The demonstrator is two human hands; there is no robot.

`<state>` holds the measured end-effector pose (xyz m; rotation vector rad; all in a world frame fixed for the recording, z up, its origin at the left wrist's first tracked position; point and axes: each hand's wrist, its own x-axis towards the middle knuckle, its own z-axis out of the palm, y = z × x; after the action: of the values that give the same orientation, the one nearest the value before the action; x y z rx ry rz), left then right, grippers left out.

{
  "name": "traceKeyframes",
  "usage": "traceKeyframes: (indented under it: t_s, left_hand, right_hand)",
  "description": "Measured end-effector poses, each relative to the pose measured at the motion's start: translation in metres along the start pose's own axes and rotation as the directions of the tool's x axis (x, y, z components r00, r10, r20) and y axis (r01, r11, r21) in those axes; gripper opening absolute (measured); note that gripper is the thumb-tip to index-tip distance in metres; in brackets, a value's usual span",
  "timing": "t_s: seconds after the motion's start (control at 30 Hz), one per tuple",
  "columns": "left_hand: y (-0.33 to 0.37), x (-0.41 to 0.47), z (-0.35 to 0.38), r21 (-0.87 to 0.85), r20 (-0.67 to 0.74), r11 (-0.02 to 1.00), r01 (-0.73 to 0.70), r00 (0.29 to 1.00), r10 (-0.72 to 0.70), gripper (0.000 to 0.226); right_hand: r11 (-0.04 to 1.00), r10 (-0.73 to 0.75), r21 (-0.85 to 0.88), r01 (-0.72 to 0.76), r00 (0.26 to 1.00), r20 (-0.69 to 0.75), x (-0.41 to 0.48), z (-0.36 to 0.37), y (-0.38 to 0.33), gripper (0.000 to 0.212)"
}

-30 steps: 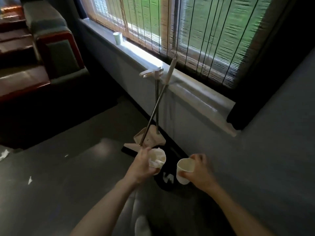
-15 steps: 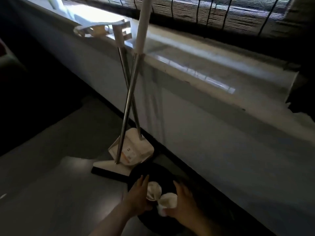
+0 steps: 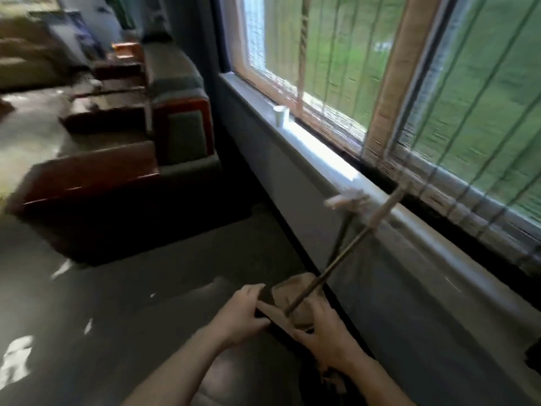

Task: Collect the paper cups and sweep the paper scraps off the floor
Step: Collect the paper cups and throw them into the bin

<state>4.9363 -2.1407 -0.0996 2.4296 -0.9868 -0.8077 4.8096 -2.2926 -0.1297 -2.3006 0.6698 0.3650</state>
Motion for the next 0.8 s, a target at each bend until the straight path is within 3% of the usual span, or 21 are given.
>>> traceKeyframes:
  t_s: [0.23, 0.47, 0.63, 0.8]
  left_hand:
    - [-0.141, -0.108, -0.199, -0.111, -0.335, 0.965, 0.236, 0.905, -0.260, 0.070]
    - [-0.326, -0.258, -0.356, -0.236, -0.543, 0.862, 0.448, 0.675, -0.499, 0.061]
    - [-0.425, -0.323, -0.421, -0.375, -0.579, 0.781, 0.499, 0.532, -0.618, 0.061]
    - [-0.523, -0.317, -0.481, -0.367, -0.582, 0.753, 0.547, 0.496, -0.644, 0.058]
  right_hand:
    - [0.933, -0.326, -0.141, 0.330, 0.944, 0.054, 0.043, 0.002, -0.271, 0.073]
    - [0.781, -0.559, -0.168, 0.601, 0.794, 0.241, 0.086, 0.085, -0.539, 0.071]
    - [0.662, -0.655, -0.186, 0.726, 0.681, 0.327, 0.117, 0.143, -0.677, 0.069]
    - [0.602, -0.687, -0.190, 0.776, 0.624, 0.373, 0.184, 0.194, -0.774, 0.066]
